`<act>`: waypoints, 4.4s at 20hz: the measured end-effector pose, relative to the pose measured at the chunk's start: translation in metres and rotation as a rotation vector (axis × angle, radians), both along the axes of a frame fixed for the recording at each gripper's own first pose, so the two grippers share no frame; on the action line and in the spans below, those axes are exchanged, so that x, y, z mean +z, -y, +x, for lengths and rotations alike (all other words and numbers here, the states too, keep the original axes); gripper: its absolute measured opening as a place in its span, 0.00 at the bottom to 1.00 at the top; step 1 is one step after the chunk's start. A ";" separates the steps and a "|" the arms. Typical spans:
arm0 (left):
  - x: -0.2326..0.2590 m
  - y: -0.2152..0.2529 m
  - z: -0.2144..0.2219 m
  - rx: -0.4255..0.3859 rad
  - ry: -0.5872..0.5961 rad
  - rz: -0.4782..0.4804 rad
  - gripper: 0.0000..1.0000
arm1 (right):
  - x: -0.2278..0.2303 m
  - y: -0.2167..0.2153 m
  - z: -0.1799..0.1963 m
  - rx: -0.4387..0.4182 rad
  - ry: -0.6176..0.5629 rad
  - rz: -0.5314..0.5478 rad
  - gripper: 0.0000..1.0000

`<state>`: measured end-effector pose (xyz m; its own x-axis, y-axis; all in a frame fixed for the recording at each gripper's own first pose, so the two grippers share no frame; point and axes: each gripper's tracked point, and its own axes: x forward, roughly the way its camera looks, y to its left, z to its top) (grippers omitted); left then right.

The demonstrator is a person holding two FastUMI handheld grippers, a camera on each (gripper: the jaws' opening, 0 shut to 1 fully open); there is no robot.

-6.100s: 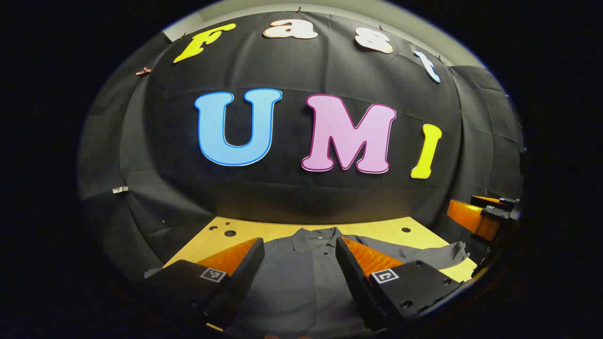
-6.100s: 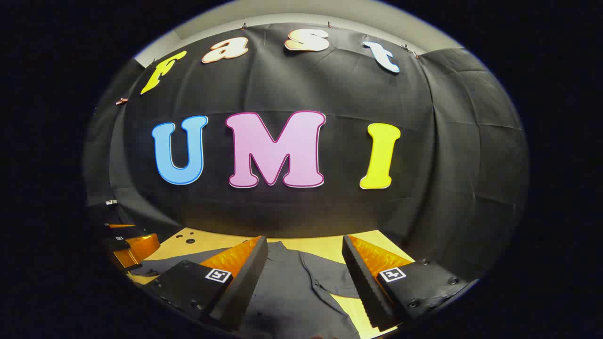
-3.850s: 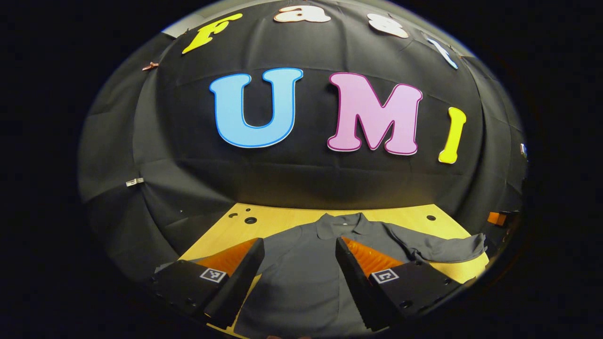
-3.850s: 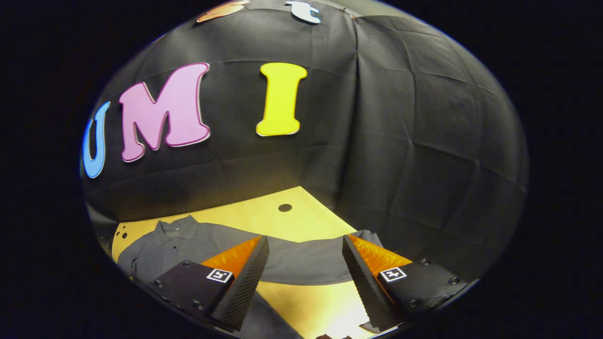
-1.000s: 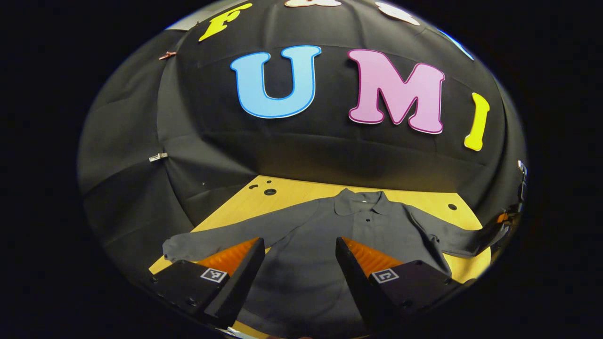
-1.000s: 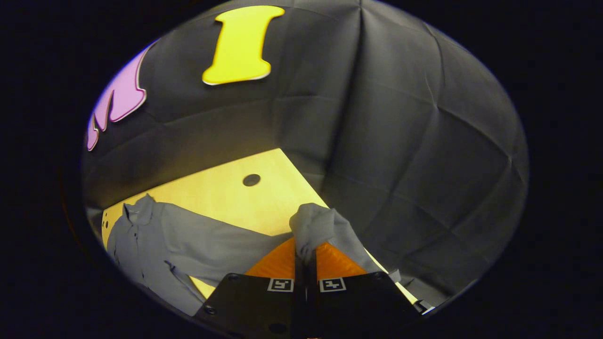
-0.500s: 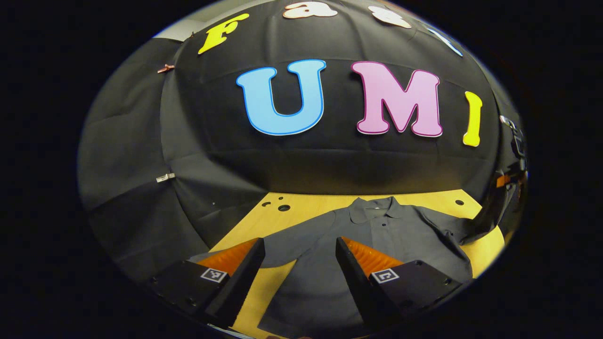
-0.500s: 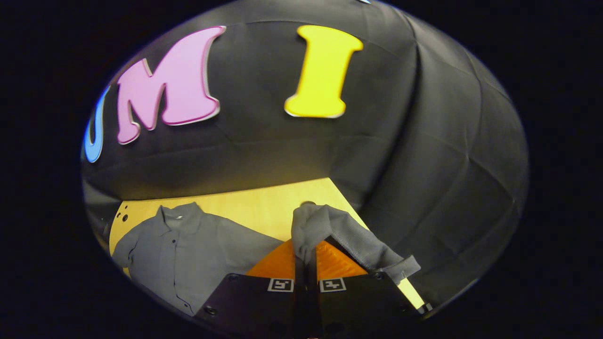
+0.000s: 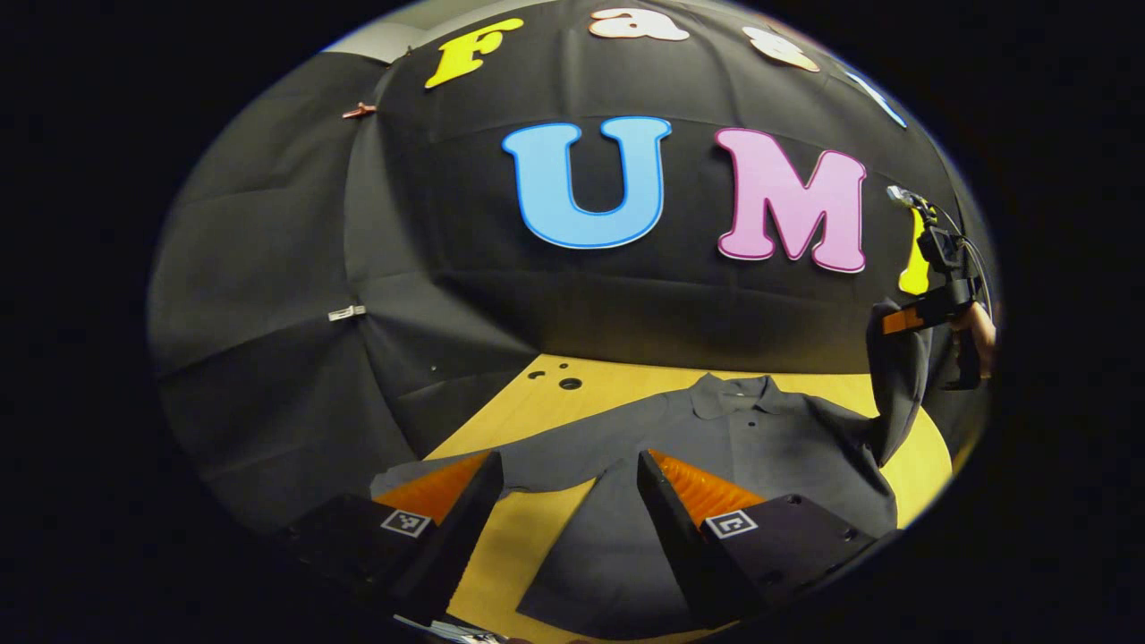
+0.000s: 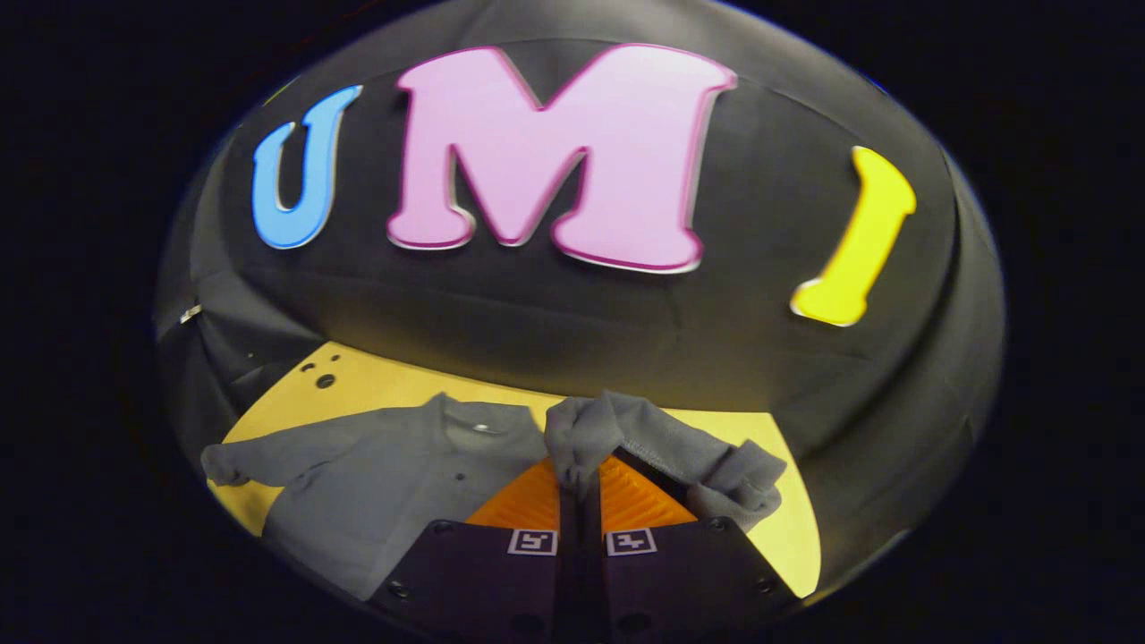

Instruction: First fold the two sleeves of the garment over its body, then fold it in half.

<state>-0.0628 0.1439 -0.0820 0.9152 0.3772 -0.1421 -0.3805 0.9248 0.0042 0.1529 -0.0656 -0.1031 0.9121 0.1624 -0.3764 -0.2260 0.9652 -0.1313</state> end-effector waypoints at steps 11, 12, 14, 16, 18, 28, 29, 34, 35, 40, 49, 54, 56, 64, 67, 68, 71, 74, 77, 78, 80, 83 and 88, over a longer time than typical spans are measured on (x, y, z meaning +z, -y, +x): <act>-0.039 -0.043 -0.051 0.153 -0.043 -0.097 0.95 | -0.082 -0.203 -0.012 0.292 -0.139 -0.026 0.05; -0.041 -0.046 -0.053 0.166 -0.044 -0.109 0.95 | -0.092 -0.217 -0.014 0.311 -0.158 -0.028 0.05; -0.043 -0.052 -0.056 0.190 -0.043 -0.136 0.95 | -0.114 -0.245 -0.022 0.346 -0.201 -0.025 0.05; -0.044 -0.057 -0.057 0.213 -0.035 -0.153 0.96 | -0.136 -0.270 -0.026 0.373 -0.239 -0.026 0.06; -0.047 -0.060 -0.058 0.226 -0.039 -0.163 0.96 | -0.153 -0.288 -0.034 0.390 -0.282 -0.025 0.09; -0.059 -0.098 -0.062 0.288 -0.043 -0.189 0.96 | -0.158 -0.296 -0.070 0.442 -0.347 0.040 0.84; -0.064 -0.109 -0.059 0.304 -0.045 -0.191 0.96 | -0.153 -0.289 -0.074 0.427 -0.348 0.051 1.00; -0.085 -0.169 -0.049 0.375 -0.052 -0.215 0.96 | -0.145 -0.224 -0.089 0.317 -0.348 0.070 0.99; -0.090 -0.181 -0.045 0.386 -0.059 -0.224 0.96 | -0.142 -0.210 -0.091 0.295 -0.345 0.071 0.99; -0.134 -0.238 -0.021 0.446 -0.112 -0.291 0.96 | -0.125 -0.140 -0.107 0.169 -0.328 0.119 0.99; -0.189 -0.290 0.022 0.456 -0.233 -0.294 0.96 | -0.147 -0.030 -0.146 -0.071 -0.364 0.154 0.99; -0.212 -0.287 0.043 0.422 -0.282 -0.340 0.96 | -0.156 0.004 -0.172 -0.162 -0.387 0.182 0.99; -0.211 -0.288 0.049 0.424 -0.275 -0.336 0.95 | -0.157 0.012 -0.177 -0.192 -0.384 0.203 0.99; -0.211 -0.272 0.071 0.313 -0.278 -0.287 0.18 | -0.150 0.045 -0.201 -0.280 -0.345 0.252 0.99; -0.208 -0.270 0.073 0.291 -0.298 -0.264 0.11 | -0.151 0.057 -0.211 -0.318 -0.342 0.269 0.99; -0.203 -0.268 0.072 0.283 -0.303 -0.248 0.08 | -0.151 0.062 -0.215 -0.329 -0.337 0.269 0.99; -0.169 -0.255 0.081 0.221 -0.256 -0.175 0.04 | -0.149 0.083 -0.221 -0.360 -0.313 0.251 0.99; -0.128 -0.228 0.097 0.142 -0.229 -0.087 0.07 | -0.153 0.098 -0.224 -0.381 -0.311 0.261 0.99; -0.072 -0.197 0.119 0.080 -0.120 -0.066 0.07 | -0.158 0.114 -0.222 -0.385 -0.317 0.264 0.99; -0.053 -0.183 0.127 0.059 -0.089 -0.071 0.07 | -0.161 0.120 -0.222 -0.385 -0.321 0.267 0.99; -0.024 -0.153 0.140 0.026 -0.043 -0.069 0.07 | -0.165 0.128 -0.222 -0.385 -0.333 0.277 0.99; 0.013 -0.105 0.165 -0.058 0.000 -0.058 0.07 | -0.170 0.140 -0.218 -0.385 -0.343 0.286 0.99; 0.043 -0.006 0.199 -0.226 0.007 -0.049 0.06 | -0.181 0.149 -0.214 -0.362 -0.364 0.291 0.99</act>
<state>0.1359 0.1501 -0.0386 0.9765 0.1557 -0.1488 -0.1640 0.9854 -0.0451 -0.0609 -0.2149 -0.2844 0.7489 0.0083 -0.6626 0.1440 0.9740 0.1750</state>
